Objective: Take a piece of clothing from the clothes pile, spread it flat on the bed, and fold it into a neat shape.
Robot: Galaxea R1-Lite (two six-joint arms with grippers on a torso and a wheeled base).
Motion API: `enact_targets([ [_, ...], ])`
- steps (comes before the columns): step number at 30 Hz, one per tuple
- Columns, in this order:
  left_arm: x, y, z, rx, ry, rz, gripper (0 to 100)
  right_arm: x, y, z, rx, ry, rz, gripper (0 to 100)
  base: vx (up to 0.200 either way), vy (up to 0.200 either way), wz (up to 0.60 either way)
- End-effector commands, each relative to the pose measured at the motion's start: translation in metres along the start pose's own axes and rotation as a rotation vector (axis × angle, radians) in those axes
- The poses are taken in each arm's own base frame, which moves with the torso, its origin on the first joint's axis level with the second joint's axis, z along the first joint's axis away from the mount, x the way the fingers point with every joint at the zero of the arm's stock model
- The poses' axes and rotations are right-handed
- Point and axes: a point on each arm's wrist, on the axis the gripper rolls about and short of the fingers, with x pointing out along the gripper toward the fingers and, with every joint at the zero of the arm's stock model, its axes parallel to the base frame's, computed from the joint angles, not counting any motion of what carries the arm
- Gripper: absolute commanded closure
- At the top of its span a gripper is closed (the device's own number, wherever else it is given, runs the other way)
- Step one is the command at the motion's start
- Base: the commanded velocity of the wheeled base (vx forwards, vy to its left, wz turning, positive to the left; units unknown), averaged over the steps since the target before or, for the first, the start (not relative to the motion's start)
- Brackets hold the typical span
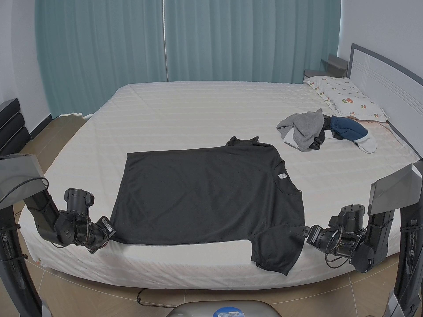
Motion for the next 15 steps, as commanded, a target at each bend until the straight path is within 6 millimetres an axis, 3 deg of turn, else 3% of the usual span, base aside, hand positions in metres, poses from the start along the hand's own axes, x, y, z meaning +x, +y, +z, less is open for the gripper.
enact_targets([
  [1, -0.001, 0.0, 0.001, -0.003, -0.003, -0.002, 100, 0.005, 0.0, -0.002, -0.004, 0.009, 0.002, 100, 0.0, 0.0, 0.0],
  [6, -0.001, 0.001, 0.001, -0.004, -0.002, -0.001, 100, 0.008, -0.011, -0.009, -0.014, 0.029, -0.055, 100, 0.0, 0.0, 0.0],
  [15, 0.0, 0.001, 0.001, -0.004, 0.0, -0.001, 100, -0.012, -0.022, 0.001, -0.012, -0.013, -0.109, 100, 0.0, 0.0, 0.0],
])
